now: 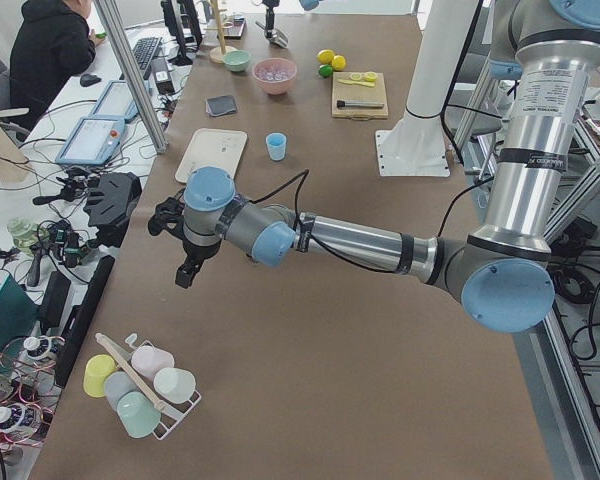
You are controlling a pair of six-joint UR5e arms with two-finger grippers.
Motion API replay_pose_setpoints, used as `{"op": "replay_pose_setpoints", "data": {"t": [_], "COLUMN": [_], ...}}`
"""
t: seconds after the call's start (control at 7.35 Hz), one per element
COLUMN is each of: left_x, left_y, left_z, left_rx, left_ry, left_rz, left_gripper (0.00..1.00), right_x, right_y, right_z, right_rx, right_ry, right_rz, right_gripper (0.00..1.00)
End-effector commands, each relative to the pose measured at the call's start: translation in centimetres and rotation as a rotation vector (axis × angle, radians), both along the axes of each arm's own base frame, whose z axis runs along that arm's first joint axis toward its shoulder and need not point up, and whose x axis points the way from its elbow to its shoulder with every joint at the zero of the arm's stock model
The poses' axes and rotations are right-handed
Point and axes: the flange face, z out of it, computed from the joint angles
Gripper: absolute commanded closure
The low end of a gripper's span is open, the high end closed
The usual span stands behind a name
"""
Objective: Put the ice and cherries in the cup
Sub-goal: 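Move the right gripper over the pink bowl of ice cubes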
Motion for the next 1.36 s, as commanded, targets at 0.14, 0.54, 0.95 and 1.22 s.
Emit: {"op": "replay_pose_setpoints", "data": {"t": [0.14, 0.54, 0.95, 1.22], "left_x": [0.1, 0.2, 0.6, 1.6], "left_y": [-0.3, -0.9, -1.0, -2.3], "left_z": [-0.8, -0.7, -0.1, -0.1], "left_rx": [0.029, 0.026, 0.014, 0.010], "left_ry": [0.002, 0.001, 0.001, -0.001], "left_rz": [0.000, 0.002, 0.007, 0.022], "left_gripper": [0.02, 0.02, 0.02, 0.02], "right_x": [-6.7, -10.4, -11.1, -11.7], "right_y": [1.6, 1.4, 0.8, 1.2], "right_z": [1.3, 2.2, 5.2, 5.0], "right_rx": [-0.003, 0.019, 0.047, 0.028], "right_ry": [0.081, 0.112, 0.087, 0.079], "right_rz": [-0.034, -0.060, -0.053, -0.039], "right_gripper": [0.02, 0.02, 0.02, 0.03]}}
